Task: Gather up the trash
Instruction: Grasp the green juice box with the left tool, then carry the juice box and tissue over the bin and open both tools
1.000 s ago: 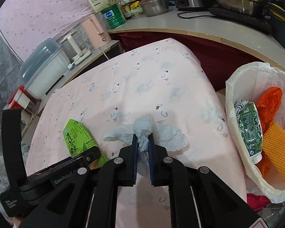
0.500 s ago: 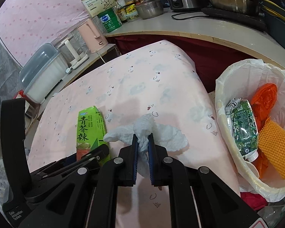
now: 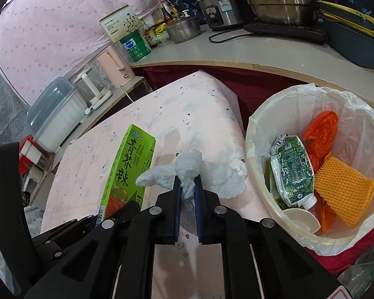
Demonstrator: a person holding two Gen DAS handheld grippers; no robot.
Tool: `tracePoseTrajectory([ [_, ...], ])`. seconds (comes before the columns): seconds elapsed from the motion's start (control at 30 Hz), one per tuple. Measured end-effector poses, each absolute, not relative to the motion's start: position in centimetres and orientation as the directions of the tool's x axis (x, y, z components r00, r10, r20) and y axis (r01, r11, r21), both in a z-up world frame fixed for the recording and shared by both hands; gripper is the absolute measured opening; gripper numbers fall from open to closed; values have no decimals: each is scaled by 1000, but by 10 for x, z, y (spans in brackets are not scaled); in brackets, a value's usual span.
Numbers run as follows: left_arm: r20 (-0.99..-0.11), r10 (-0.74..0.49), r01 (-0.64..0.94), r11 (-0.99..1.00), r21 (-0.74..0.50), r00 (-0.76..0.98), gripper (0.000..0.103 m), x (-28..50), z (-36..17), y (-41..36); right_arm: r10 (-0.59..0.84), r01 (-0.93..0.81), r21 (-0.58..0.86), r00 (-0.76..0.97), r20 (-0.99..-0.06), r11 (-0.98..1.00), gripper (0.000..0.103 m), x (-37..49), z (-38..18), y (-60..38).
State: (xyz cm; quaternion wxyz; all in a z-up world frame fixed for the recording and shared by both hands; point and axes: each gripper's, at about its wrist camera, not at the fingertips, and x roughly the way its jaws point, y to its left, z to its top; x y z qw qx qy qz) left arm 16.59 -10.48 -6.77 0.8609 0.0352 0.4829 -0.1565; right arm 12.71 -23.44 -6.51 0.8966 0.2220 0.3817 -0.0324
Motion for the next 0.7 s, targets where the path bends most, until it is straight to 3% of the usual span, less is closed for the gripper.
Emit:
tracePoseTrajectory([
  [0.7, -798, -325, 476, 878, -54, 508, 18, 121, -24, -183, -66, 371, 391, 790, -609, 842, 10, 48, -20, -325],
])
